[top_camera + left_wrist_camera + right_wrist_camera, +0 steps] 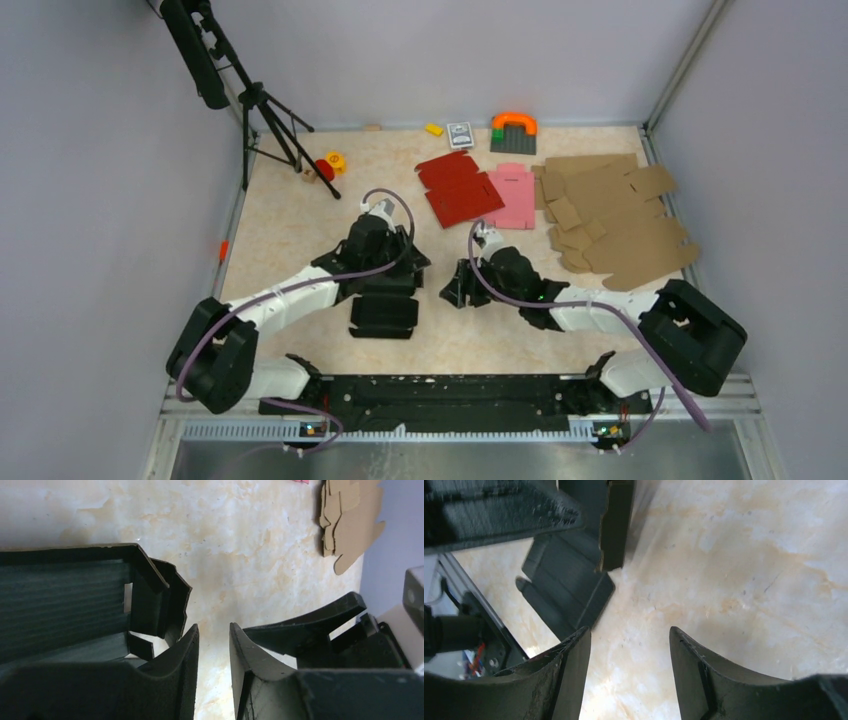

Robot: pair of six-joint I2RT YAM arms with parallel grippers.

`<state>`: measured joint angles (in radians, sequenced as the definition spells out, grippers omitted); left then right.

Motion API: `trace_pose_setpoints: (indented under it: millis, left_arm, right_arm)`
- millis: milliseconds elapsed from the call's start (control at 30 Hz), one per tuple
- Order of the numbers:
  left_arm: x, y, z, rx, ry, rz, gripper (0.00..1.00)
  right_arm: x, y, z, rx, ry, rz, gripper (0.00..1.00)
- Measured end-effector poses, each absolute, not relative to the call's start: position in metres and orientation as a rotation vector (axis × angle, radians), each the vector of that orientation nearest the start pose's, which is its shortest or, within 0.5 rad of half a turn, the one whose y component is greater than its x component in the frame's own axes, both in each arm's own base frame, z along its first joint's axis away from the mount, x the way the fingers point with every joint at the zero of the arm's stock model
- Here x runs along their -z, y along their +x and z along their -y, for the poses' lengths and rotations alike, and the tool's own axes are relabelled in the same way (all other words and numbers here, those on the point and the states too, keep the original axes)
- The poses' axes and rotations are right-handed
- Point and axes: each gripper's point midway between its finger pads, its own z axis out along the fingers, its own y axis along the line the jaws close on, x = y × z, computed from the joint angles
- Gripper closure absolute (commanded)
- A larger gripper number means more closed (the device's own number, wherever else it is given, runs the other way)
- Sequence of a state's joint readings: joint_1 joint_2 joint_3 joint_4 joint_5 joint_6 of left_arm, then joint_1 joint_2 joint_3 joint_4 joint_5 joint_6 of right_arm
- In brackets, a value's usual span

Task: Fold the paper box
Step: Fold the paper box at the center of the board.

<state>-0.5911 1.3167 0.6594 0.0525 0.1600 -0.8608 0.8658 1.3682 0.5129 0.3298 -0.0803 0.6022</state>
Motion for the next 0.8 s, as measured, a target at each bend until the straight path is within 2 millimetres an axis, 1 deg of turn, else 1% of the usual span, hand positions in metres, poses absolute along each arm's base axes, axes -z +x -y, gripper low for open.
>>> trace_pose_setpoints:
  millis: [100, 167, 200, 233, 300, 333, 367, 433, 500, 600, 733, 800]
  left_arm:
    - [-0.112, 0.272, 0.246, 0.900, -0.210, -2.362, 0.66]
    - [-0.119, 0.273, 0.232, 0.849, -0.213, -2.372, 0.58]
    - [-0.123, 0.275, 0.224, 0.824, -0.220, -2.367, 0.52]
    - [-0.127, 0.279, 0.212, 0.795, -0.241, -2.359, 0.46]
    - [-0.136, 0.287, 0.180, 0.714, -0.306, -2.323, 0.37]
    - [-0.139, 0.290, 0.166, 0.678, -0.338, -2.311, 0.35]
    - [-0.142, 0.292, 0.146, 0.616, -0.385, -2.292, 0.34]
    - [-0.142, 0.293, 0.124, 0.532, -0.436, -2.276, 0.33]
    - [-0.138, 0.291, 0.110, 0.464, -0.462, -2.282, 0.34]
    - [-0.123, 0.288, 0.095, 0.386, -0.499, -2.320, 0.35]
    - [-0.094, 0.285, 0.078, 0.328, -0.558, -2.394, 0.35]
    - [-0.084, 0.284, 0.073, 0.314, -0.587, -2.424, 0.36]
  right_arm:
    - [-0.078, 0.223, -0.305, -0.972, -0.273, -2.198, 0.43]
    - [-0.082, 0.232, -0.305, -0.997, -0.232, -2.178, 0.42]
    - [-0.082, 0.236, -0.306, -1.008, -0.219, -2.172, 0.42]
    - [-0.082, 0.239, -0.306, -1.019, -0.207, -2.166, 0.42]
    - [-0.077, 0.244, -0.308, -1.041, -0.197, -2.169, 0.42]
    - [-0.073, 0.245, -0.309, -1.052, -0.191, -2.175, 0.42]
    - [-0.069, 0.247, -0.309, -1.060, -0.186, -2.182, 0.42]
    - [-0.061, 0.251, -0.309, -1.080, -0.164, -2.197, 0.43]
    - [-0.053, 0.255, -0.308, -1.098, -0.140, -2.213, 0.44]
    - [-0.046, 0.259, -0.312, -1.126, -0.129, -2.226, 0.45]
    - [-0.049, 0.264, -0.327, -1.197, -0.153, -2.203, 0.47]
    - [-0.052, 0.268, -0.334, -1.228, -0.163, -2.183, 0.48]
